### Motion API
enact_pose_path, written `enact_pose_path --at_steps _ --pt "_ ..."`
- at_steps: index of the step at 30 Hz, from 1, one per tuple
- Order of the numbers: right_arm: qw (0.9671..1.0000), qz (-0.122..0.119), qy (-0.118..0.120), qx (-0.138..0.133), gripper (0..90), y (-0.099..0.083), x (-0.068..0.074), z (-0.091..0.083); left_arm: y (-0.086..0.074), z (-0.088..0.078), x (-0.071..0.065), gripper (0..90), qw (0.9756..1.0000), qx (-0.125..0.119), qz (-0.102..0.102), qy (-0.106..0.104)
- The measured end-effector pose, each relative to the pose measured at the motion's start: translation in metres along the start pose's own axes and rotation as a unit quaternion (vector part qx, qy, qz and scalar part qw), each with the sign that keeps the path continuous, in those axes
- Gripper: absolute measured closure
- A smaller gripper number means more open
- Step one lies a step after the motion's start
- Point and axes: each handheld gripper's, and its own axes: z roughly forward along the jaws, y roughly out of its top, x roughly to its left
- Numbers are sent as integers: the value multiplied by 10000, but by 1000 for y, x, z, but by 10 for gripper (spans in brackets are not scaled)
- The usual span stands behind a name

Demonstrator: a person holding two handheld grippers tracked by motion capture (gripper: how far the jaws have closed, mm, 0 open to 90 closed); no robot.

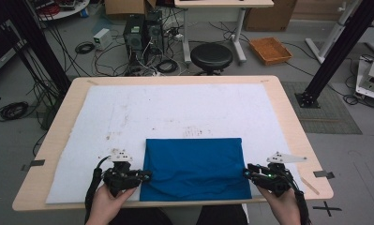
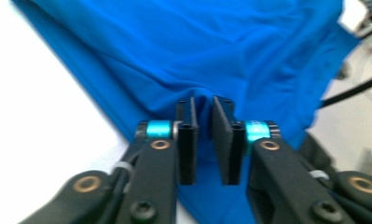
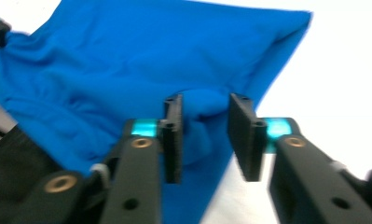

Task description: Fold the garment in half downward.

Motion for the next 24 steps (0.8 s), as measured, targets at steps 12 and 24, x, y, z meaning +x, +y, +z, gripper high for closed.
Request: enact_pose_path --at_steps 12,24 --pt "9830 -1747 495 266 756 -19 70 24 -6 -4 -18 722 9986 -194 455 207" --pt "9844 -1598 630 386 900 -18 73 27 -8 -7 -19 721 9985 -269 475 70"
